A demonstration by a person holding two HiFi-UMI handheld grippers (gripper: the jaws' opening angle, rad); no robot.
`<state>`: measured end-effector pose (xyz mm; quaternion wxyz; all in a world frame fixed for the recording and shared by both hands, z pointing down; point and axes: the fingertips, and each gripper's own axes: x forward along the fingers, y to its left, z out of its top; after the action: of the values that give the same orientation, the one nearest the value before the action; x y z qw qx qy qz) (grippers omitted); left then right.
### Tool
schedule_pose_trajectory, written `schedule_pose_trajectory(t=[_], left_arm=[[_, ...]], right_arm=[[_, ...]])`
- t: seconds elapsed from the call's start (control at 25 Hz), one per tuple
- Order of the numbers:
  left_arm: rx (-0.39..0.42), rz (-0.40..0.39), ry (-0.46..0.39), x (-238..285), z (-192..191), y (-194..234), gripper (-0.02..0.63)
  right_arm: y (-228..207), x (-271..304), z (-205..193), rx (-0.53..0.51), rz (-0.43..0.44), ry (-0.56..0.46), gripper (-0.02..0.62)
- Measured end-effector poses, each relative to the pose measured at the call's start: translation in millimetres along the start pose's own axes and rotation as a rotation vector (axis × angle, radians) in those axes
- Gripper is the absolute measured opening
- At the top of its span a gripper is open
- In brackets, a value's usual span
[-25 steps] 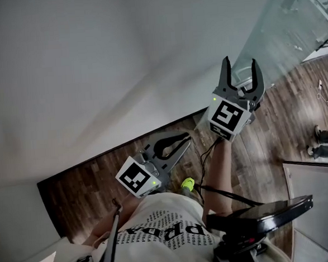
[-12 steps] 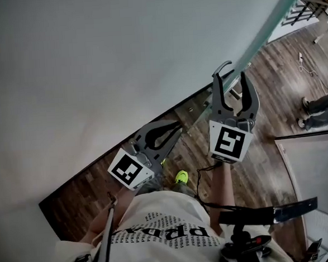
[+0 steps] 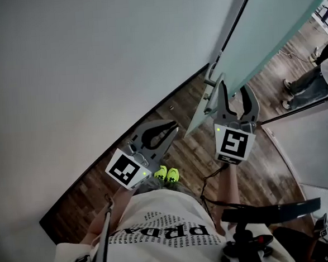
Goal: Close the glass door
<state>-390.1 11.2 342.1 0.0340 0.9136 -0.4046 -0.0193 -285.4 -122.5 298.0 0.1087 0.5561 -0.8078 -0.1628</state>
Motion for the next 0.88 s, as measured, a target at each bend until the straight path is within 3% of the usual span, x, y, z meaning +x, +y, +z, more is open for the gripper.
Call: schedule_pose_trajectory(t=[0.2, 0.36, 0.56, 0.72, 0.88], left_arm=[[0.038, -0.064, 0.005, 26.8, 1.6, -51.1, 0.020], [0.048, -0.103, 0.008, 45.4, -5.8, -52.0, 0.020], [0.055, -0.117, -0.005, 88.7, -14.3, -66.0, 0.020], [0.076, -0.128, -0.025, 159.1, 0.6, -131.9, 0.020], [0.074, -0.149, -0.021, 209.8, -7.5, -181.5, 0.020]], right_arm=[[-77.1, -41.8, -24.2, 0.007, -0.091, 0.015, 0.146], [-101.5, -40.2, -47.9, 0.008, -0.127, 0.034, 0.123], [-122.2, -34.7, -69.4, 0.020, -0.104, 0.018, 0.109], [-184.5, -58.4, -79.4, 0.039, -0.056, -0.005, 0.107], [-218.1, -75.8, -95.4, 0.048, -0.017, -0.022, 0.107]])
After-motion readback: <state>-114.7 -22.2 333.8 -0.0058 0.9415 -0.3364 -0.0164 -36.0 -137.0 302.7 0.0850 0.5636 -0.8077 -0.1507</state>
